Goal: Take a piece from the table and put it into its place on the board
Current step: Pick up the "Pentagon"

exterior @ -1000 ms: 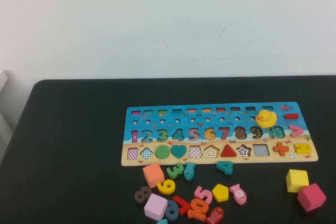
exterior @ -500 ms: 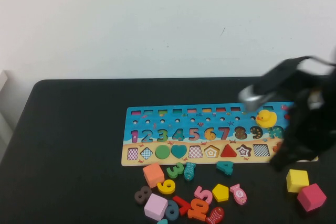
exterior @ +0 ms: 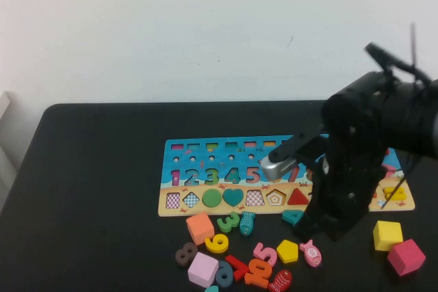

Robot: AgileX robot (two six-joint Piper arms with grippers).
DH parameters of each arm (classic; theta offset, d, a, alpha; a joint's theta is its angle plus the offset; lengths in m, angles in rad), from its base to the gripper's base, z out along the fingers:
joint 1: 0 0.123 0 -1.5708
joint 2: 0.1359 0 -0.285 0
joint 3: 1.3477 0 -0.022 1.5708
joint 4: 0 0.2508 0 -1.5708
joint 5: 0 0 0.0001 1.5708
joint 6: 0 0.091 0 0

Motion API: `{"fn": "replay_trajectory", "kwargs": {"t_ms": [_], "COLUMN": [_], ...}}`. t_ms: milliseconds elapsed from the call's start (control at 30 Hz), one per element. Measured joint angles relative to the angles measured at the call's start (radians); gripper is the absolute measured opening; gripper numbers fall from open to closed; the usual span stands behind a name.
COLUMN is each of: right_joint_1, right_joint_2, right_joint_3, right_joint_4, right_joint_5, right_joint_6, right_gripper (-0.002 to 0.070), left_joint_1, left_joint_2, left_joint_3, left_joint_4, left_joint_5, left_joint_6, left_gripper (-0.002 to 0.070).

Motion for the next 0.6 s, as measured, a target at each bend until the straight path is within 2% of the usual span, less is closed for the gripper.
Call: {"fn": "replay_trajectory", "kwargs": {"t_ms": [133,333,433,600], "right_joint_1": [0.0,0.004,0.004,0.004], "right_joint_2": [0.045,0.104,0.133,0.175], "right_joint_3": [0.0,-0.004,-0.004,-0.006], "right_joint_4": [0.093,0.235,0.22,0.186], "right_joint_5": [-0.056,-0.131,-0.15,-0.185], "right_joint_6": [-0.046,-0.167,-0.17,-0.171], "right_gripper": [0.0134,0.0434,0.0476,0.048], "left_joint_1": [0.0,0.0,0.0,0.0], "left_joint_2": [0.0,0.0,0.0,0.0], "left_joint_3": [0.0,0.0,0.0,0.0], "left_joint_4": [0.0,0.0,0.0,0.0], "left_joint_5": [0.0,0.0,0.0,0.0], "left_joint_6": [0.0,0.0,0.0,0.0], "left_gripper": [-0.0001,-0.0001,-0.0001,-0.0001]}}
